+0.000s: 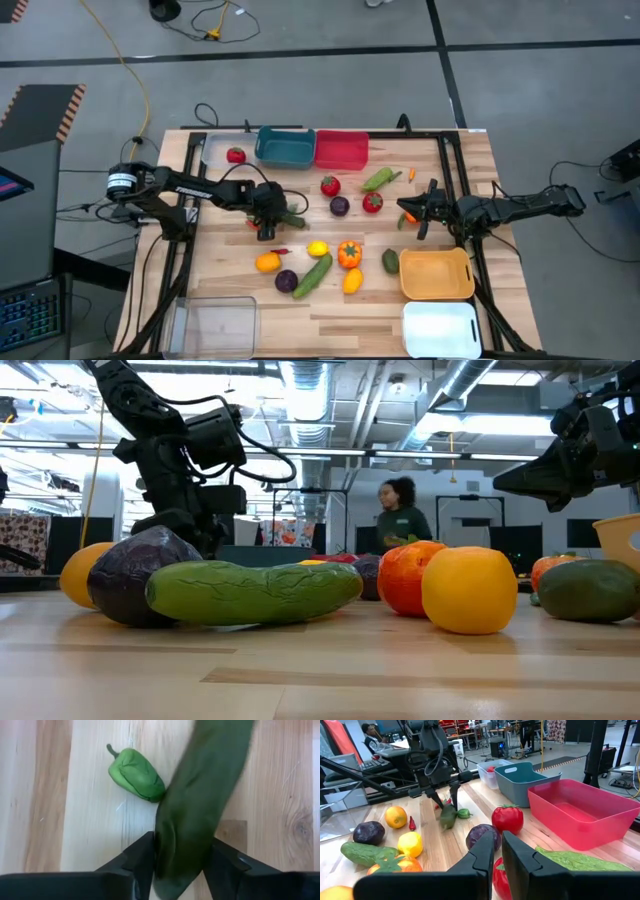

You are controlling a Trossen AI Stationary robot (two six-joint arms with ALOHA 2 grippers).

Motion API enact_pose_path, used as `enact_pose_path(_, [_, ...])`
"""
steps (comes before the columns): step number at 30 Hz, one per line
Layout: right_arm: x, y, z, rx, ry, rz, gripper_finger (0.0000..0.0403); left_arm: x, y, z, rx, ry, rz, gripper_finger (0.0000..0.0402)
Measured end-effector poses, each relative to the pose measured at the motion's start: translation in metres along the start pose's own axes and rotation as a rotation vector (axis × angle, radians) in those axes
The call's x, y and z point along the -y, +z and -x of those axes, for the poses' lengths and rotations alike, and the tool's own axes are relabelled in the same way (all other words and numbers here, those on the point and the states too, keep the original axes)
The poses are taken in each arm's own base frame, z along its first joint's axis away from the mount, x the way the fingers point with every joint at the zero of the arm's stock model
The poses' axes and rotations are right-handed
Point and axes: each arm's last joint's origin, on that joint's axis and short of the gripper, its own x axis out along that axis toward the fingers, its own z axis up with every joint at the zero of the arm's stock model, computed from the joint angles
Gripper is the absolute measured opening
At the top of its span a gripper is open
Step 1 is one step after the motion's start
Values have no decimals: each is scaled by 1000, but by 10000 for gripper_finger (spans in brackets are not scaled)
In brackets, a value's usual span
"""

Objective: Sort produce into baskets
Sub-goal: Put the green chili pepper into the blue bin

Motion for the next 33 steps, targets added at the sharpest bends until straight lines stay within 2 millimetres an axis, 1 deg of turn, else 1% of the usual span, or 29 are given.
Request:
enact_pose_path(7, [0,0,0,0,0,0,67,0,0,0,-4,1,-1,81])
enact_pose_path(10, [0,0,0,0,0,0,67,0,-1,2,-8,0,-3,75])
enact_pose_path(14, [0,0,0,0,0,0,67,0,-2,7,-14,-1,-3,81])
enact_pose_path(18, [0,0,0,1,0,0,67,0,4,24,-34,-4,0,85])
enact_pose_path(23, [0,0,0,2,0,-1,67,-3,24,53,15,27,-1,86])
enact_pose_path(28, [0,0,0,3,0,-2,67,-15,48,79,98,202,-30,86])
enact_pose_path(33, [0,0,0,4,1,-2,67,-41,67,102,154,398,-2,86])
